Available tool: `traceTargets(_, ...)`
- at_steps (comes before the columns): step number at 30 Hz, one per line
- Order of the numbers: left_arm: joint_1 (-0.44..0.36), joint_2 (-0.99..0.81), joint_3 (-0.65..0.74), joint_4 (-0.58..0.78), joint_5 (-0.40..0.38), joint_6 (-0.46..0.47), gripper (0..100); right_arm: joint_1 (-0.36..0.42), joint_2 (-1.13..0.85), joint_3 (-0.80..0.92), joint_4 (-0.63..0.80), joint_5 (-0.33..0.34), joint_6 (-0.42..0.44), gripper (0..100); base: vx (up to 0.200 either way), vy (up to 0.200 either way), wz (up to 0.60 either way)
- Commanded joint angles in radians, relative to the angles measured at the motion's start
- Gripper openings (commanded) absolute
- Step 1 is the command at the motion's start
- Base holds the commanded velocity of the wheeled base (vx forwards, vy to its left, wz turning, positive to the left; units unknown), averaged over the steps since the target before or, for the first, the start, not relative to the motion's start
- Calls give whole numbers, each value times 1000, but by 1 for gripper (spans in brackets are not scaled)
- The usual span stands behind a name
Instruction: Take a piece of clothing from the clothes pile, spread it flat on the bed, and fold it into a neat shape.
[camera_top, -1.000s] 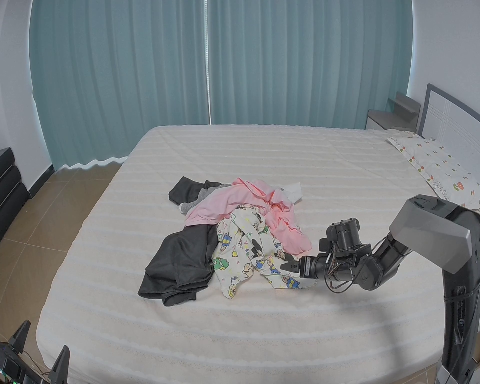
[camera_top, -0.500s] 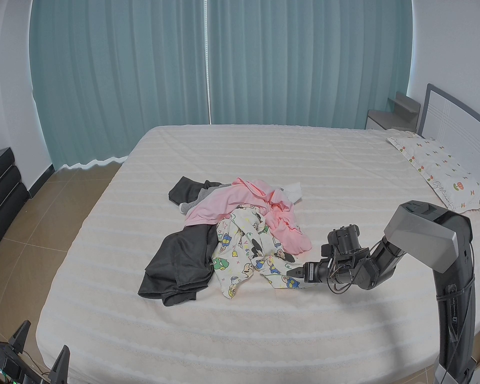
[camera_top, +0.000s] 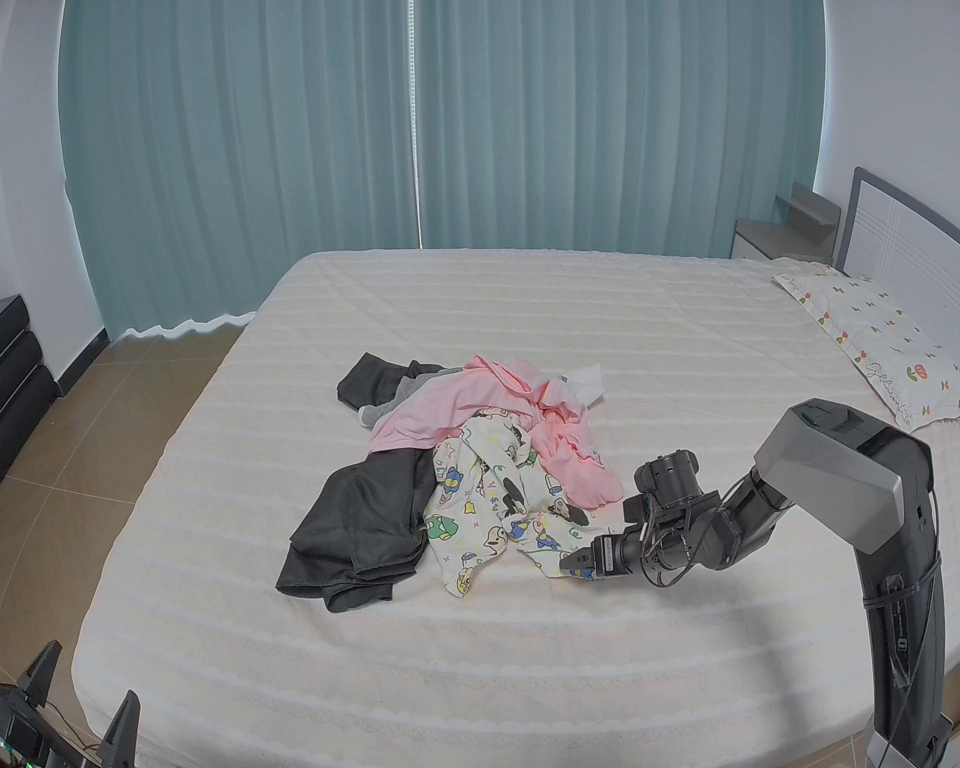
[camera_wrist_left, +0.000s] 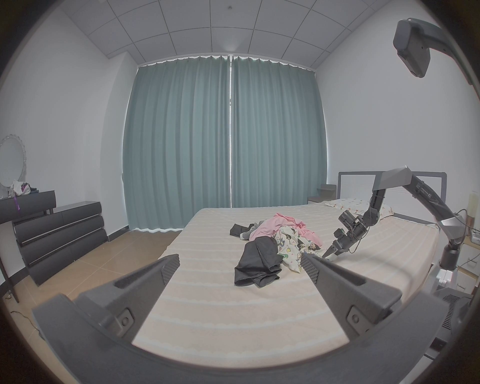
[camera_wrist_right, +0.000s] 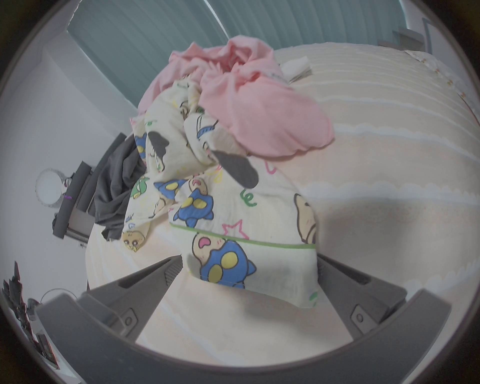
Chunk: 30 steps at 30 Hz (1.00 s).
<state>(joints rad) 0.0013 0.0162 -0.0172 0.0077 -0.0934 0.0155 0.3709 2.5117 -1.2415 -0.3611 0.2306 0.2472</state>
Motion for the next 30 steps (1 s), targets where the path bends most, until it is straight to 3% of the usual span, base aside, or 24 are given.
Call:
traceTargets(1, 0, -16, 17, 0, 0, 0, 100, 10, -1, -55, 56, 3, -52, 100, 0, 0, 0)
traceTargets(11, 0, -16, 17, 0, 0, 0, 100, 43, 16, -111, 79, -14, -57, 100, 0, 0, 0)
traceTargets(12, 2, -16, 17, 0, 0, 0, 100, 43, 16, -111, 80, -16, -57, 0, 0, 0, 0)
traceTargets(15, 2, -16, 17, 0, 0, 0, 100, 46, 21, -145, 134, -54, -63, 0, 0, 0, 0)
traceTargets(26, 0, -16, 17, 0, 0, 0, 100, 42, 1, -99, 136, -59, -72, 0, 0, 0, 0)
traceTargets(30, 0, -16, 17, 0, 0, 0, 100, 31, -99, 71, 65, 4, -77, 0, 0, 0, 0)
